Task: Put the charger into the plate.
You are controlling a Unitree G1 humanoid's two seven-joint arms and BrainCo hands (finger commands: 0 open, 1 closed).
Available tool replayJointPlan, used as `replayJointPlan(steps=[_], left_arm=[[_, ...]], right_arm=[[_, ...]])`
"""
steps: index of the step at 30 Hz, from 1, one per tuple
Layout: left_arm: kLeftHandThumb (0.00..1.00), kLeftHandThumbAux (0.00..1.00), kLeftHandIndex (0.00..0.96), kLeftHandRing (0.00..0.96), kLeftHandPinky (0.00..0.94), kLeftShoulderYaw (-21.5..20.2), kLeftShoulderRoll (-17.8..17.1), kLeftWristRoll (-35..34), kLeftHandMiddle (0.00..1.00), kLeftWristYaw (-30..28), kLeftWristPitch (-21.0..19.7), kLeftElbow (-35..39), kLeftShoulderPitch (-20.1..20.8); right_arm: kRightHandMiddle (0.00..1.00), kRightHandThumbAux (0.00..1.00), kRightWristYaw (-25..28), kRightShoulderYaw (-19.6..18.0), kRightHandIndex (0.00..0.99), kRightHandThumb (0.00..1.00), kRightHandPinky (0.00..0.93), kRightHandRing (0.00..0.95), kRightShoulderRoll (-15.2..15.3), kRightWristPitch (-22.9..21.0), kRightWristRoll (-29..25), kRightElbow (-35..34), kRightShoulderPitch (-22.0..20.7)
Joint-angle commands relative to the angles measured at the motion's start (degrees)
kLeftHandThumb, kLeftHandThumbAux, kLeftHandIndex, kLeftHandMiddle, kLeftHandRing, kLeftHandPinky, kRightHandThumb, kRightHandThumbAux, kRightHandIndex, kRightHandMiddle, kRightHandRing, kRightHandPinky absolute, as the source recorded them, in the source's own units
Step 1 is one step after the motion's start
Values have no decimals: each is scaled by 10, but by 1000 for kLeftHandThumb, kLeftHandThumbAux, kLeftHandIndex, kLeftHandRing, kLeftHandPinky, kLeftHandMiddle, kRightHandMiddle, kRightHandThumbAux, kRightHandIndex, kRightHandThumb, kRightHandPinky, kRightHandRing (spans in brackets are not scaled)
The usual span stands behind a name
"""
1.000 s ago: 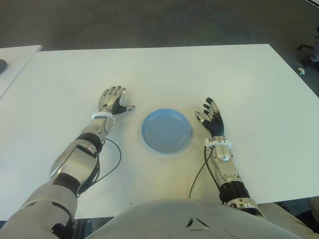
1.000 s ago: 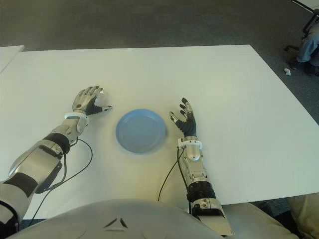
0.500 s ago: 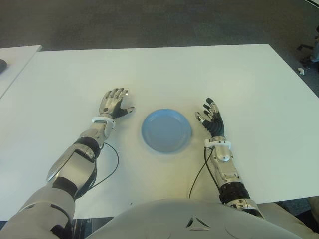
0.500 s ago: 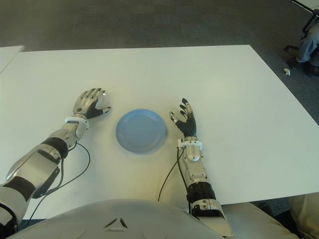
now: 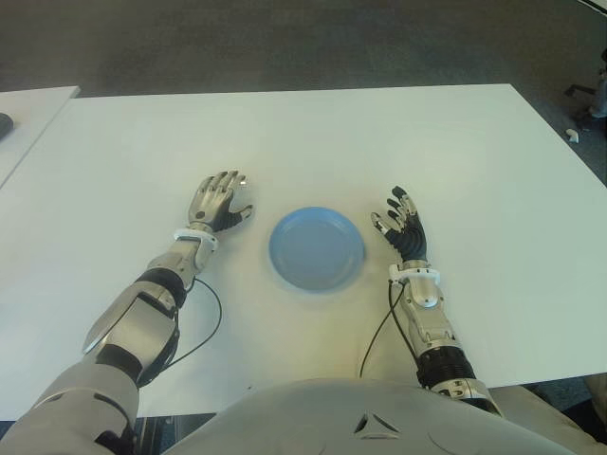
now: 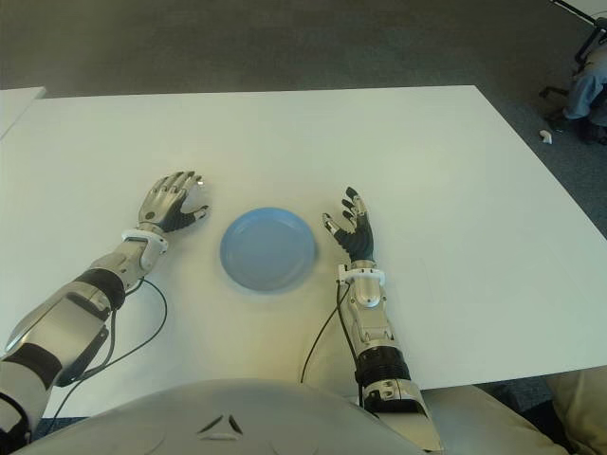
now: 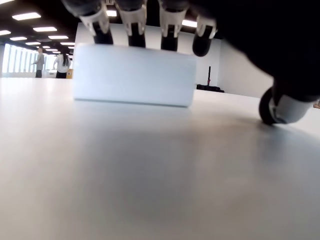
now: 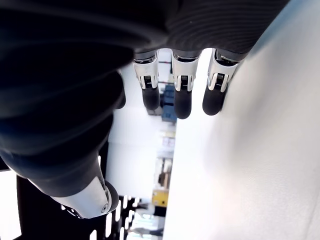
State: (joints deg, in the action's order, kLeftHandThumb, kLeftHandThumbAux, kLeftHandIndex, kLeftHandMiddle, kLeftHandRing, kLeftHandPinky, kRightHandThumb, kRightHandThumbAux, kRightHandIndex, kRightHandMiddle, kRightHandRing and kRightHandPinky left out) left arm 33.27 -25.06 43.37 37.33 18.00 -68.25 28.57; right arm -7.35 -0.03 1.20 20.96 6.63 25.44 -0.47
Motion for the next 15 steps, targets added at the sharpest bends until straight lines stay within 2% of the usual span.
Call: replayJointPlan(steps=[1, 9, 15], left_arm=[[0, 408, 0, 0, 0, 27, 5, 16, 0, -33, 8, -11, -75], [0, 405, 0, 0, 0, 25, -10, 11, 0, -25, 20, 28, -96], [0, 393, 0, 0, 0, 19, -58, 8, 0, -33, 38, 114, -145]], right_arm=[[99, 793, 3, 3, 62, 143, 145, 108, -7, -104, 1, 81, 97], [97, 791, 0, 3, 60, 127, 148, 106, -5, -106, 4, 80, 99], [100, 797, -1, 3, 61, 118, 152, 110, -5, -104, 4, 84, 98]])
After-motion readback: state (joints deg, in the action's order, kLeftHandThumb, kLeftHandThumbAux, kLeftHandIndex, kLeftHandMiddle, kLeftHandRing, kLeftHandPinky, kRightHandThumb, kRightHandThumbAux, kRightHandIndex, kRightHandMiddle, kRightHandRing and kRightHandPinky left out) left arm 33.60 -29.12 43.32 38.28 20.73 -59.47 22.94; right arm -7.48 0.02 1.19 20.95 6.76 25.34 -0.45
